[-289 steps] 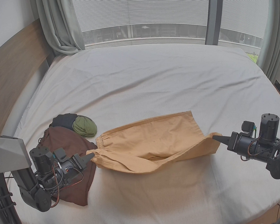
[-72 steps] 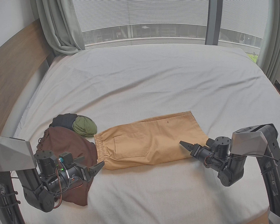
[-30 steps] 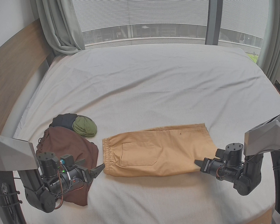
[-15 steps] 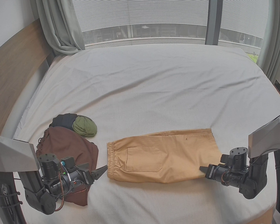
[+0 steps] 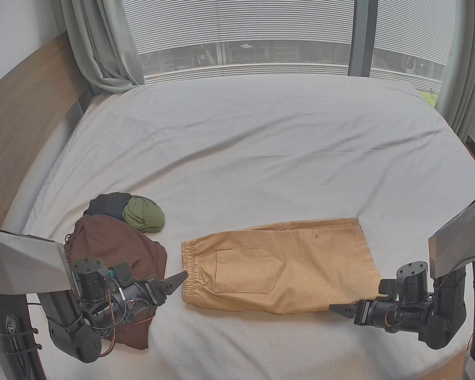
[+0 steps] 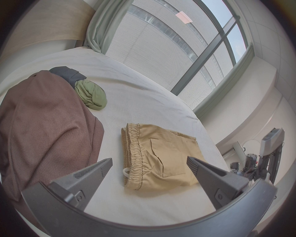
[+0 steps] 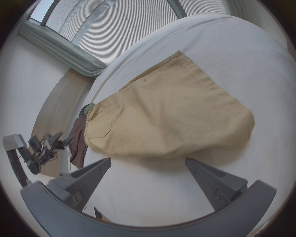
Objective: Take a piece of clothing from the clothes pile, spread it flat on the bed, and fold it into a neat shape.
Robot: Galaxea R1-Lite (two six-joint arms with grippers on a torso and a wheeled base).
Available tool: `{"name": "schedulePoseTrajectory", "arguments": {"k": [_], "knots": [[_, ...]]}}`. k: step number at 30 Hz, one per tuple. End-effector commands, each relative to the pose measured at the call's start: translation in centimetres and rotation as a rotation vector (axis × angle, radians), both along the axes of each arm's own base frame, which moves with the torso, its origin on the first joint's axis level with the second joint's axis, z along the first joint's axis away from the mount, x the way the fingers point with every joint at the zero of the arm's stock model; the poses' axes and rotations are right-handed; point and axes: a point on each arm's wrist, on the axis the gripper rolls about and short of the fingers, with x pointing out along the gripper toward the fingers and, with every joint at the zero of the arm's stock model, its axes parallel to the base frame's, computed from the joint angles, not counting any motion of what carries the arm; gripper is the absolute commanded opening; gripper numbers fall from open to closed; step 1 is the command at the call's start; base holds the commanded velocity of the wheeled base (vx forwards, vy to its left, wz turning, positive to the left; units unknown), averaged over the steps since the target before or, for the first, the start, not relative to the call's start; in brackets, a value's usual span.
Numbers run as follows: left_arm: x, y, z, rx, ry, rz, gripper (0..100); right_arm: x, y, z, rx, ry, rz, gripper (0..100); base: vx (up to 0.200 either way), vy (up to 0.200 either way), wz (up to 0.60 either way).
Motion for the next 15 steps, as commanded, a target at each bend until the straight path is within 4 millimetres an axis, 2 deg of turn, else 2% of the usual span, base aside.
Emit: {"name": "schedulePoseTrajectory", "arguments": {"k": [1,4,8,13,15], "knots": [[0.7,-0.8,-0.5,-0.018,0.006,0.027,100,-2.2,0.5,2.3,0.016,-0.023,0.059,100,0.000,0.000,0.00],[1.1,-1.3,-0.3,-0.031,-0.003,0.069,100,-3.0,1.0,3.3,0.032,-0.047,0.098,100,0.000,0.000,0.00],[1.4,-1.6,-0.1,-0.065,0.000,0.093,100,-3.0,2.0,4.3,0.060,-0.099,0.145,100,0.000,0.000,0.00],[0.8,-1.5,-0.7,-0.076,0.052,0.097,100,-0.8,3.3,5.8,0.113,-0.217,0.149,100,0.000,0.000,0.00],[0.9,-2.2,-1.1,-0.123,0.081,0.099,100,-0.2,3.5,6.0,0.127,-0.236,0.141,100,0.000,0.000,0.00]]}}
